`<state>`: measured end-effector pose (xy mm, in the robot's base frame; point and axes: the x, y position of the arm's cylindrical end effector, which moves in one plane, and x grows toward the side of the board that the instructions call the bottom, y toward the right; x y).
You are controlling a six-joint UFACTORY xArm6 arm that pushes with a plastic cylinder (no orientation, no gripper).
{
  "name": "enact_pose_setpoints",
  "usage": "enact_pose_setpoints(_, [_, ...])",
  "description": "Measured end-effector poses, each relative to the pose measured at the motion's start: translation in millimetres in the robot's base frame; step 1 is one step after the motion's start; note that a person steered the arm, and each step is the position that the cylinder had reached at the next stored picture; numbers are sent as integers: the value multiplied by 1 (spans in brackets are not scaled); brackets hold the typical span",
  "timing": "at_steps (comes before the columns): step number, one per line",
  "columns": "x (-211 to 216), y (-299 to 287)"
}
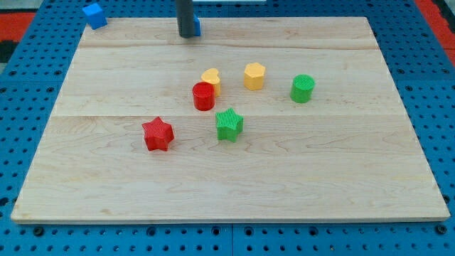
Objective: Slide the blue triangle to the top center
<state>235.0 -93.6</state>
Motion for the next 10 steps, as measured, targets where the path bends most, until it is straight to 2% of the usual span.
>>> enact_pose_setpoints(2, [-8,-35])
enact_pose_setpoints(8, [-39,28])
enact_pose_setpoints(10, [-43,31])
